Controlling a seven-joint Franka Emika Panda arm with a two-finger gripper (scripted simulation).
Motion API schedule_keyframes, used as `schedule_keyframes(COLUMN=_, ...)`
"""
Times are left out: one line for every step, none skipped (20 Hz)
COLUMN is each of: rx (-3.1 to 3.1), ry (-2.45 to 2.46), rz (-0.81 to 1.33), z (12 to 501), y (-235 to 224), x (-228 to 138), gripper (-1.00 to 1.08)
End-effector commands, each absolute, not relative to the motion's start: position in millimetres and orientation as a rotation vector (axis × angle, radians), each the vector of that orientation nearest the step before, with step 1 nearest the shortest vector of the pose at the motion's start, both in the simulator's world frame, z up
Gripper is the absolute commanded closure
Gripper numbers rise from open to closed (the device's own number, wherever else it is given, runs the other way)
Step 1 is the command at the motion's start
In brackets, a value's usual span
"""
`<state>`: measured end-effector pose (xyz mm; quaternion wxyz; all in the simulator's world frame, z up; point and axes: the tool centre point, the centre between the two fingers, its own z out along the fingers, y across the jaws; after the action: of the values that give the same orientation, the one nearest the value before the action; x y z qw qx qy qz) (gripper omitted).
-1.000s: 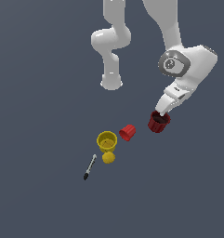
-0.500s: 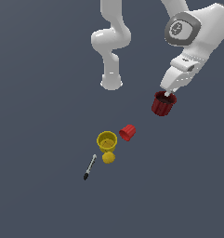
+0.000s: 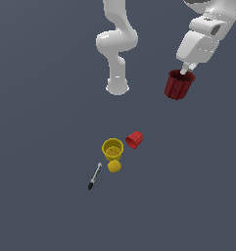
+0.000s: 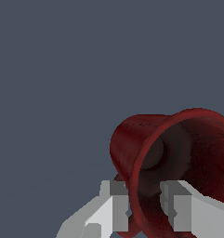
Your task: Pick up a designated object from a clutter of objects.
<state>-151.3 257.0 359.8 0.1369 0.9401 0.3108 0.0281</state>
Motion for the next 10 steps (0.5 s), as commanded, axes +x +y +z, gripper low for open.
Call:
schedule_keyframes(rx=2.721, ry=0.899, rz=0.084, z=383, y=256, x=-158, gripper=1.08)
schedule_keyframes(rx=2.721, ry=0.899, rz=0.084, z=391, y=256, x=-160, gripper=1.08)
schedule_keyframes(rx=2.721, ry=0.898, rz=0.084, z=399, y=256, x=-161, gripper=1.08)
schedule_keyframes(rx=2.721, ry=0.898, rz=0.084, z=405, y=256, x=-163, gripper=1.08)
schedule_keyframes(rx=2.720, ry=0.897, rz=0.084, z=412, y=256, x=-164, gripper=1.08)
schedule_keyframes(rx=2.720, ry=0.897, rz=0.084, z=417, y=255, x=-166, gripper=1.08)
schedule_keyframes(rx=2.720, ry=0.896, rz=0.085, z=423, y=255, x=-167, gripper=1.08)
schedule_keyframes(rx=2.720, ry=0.896, rz=0.085, z=428, y=255, x=-168, gripper=1.08)
schedule_keyframes(rx=2.719, ry=0.895, rz=0.085, z=432, y=255, x=-169, gripper=1.08)
schedule_keyframes(rx=2.719, ry=0.895, rz=0.085, z=436, y=255, x=-170, gripper=1.08)
